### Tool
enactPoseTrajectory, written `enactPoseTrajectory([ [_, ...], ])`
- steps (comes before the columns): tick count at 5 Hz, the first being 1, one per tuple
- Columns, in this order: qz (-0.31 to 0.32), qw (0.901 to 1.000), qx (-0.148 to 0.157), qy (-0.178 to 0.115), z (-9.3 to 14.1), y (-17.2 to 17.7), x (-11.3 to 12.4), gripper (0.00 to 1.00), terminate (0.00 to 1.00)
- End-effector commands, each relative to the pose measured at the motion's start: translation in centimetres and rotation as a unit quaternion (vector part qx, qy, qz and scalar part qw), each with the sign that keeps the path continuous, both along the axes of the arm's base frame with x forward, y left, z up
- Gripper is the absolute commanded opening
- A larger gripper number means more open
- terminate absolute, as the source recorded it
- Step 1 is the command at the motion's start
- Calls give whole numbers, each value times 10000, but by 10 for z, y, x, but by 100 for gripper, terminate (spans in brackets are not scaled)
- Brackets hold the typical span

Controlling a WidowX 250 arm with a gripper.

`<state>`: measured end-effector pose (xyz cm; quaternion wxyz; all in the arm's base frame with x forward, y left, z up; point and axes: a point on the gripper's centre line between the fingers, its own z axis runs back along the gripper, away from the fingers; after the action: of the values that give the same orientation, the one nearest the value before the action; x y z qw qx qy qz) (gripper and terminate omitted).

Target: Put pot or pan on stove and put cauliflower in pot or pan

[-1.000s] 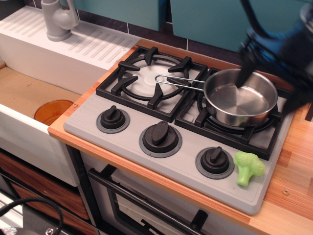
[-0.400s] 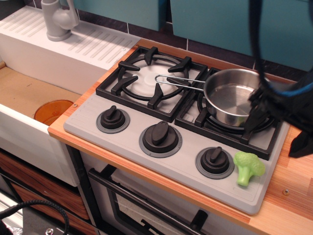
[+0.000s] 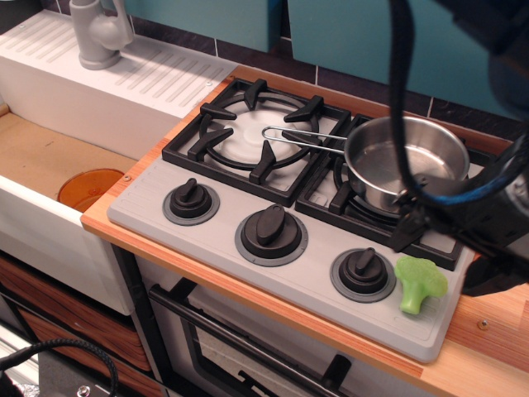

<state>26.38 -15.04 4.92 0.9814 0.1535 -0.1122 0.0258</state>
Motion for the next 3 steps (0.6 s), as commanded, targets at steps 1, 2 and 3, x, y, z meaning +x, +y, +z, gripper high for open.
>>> enactPoseTrajectory([
  [1, 66, 9990, -199, -398, -6, -5, 1, 100, 0],
  [2, 79, 9987, -211, -468, -13, -6, 1, 100, 0],
  [3, 61, 9983, -212, -537, -19, -5, 1, 100, 0],
])
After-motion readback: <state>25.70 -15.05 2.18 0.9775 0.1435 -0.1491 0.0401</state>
